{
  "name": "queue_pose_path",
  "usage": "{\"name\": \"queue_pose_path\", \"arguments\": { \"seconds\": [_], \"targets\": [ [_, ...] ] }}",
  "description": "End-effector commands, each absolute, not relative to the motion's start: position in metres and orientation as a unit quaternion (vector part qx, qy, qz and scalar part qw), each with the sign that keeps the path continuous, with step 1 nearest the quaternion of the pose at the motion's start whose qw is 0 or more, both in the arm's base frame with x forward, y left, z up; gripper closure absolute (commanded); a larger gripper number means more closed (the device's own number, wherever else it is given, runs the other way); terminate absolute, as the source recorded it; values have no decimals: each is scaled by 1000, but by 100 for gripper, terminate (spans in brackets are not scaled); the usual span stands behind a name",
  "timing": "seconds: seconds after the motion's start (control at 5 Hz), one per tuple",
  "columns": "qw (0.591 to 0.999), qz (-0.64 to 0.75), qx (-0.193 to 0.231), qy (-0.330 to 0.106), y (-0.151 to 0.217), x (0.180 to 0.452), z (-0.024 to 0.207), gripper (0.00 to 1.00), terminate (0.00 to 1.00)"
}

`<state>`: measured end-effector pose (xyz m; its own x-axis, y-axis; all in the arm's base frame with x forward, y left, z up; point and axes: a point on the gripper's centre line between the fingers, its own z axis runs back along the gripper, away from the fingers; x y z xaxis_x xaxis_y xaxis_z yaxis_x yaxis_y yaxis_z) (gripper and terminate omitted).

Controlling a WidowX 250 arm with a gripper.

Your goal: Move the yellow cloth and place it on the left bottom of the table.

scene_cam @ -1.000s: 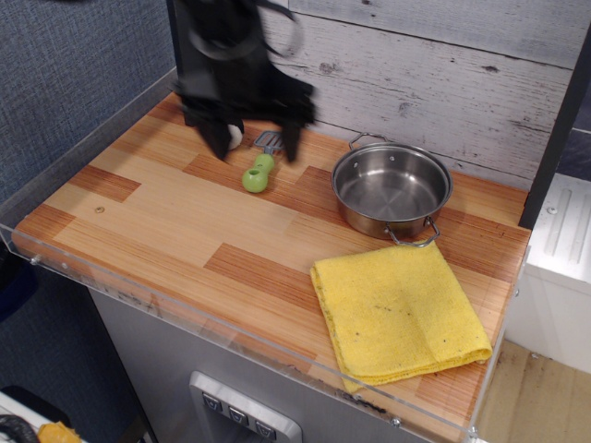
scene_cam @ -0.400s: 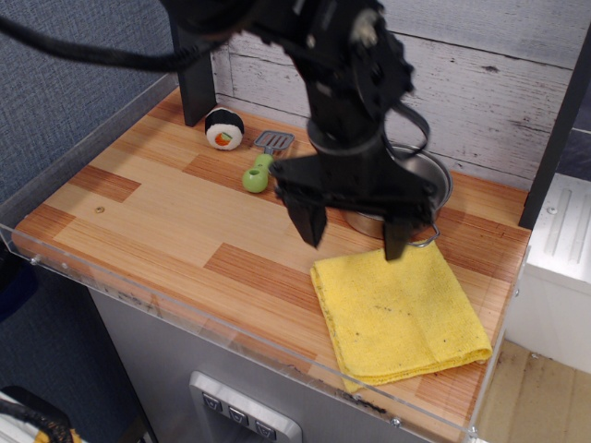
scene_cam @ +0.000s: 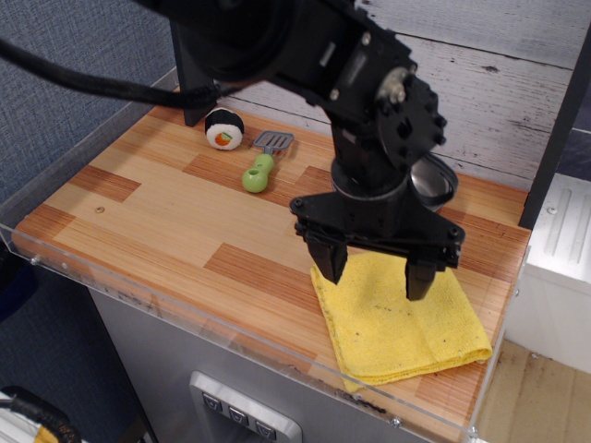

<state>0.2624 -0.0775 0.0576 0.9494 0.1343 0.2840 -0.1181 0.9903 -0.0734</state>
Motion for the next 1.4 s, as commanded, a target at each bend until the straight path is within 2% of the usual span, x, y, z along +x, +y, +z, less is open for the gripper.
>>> {"name": "queue_pose_path", "arguments": {
  "seconds": [0.0, 0.6, 0.8, 1.2],
  "targets": [
    [989, 51, -4, -141, -90, 278, 50, 0, 0],
    [995, 58, -11, -83, -103, 278, 19, 0, 0],
    [996, 63, -1, -67, -97, 272, 11, 0, 0],
    [995, 80, 23, -51, -72, 250, 12, 0, 0]
  ]
}}
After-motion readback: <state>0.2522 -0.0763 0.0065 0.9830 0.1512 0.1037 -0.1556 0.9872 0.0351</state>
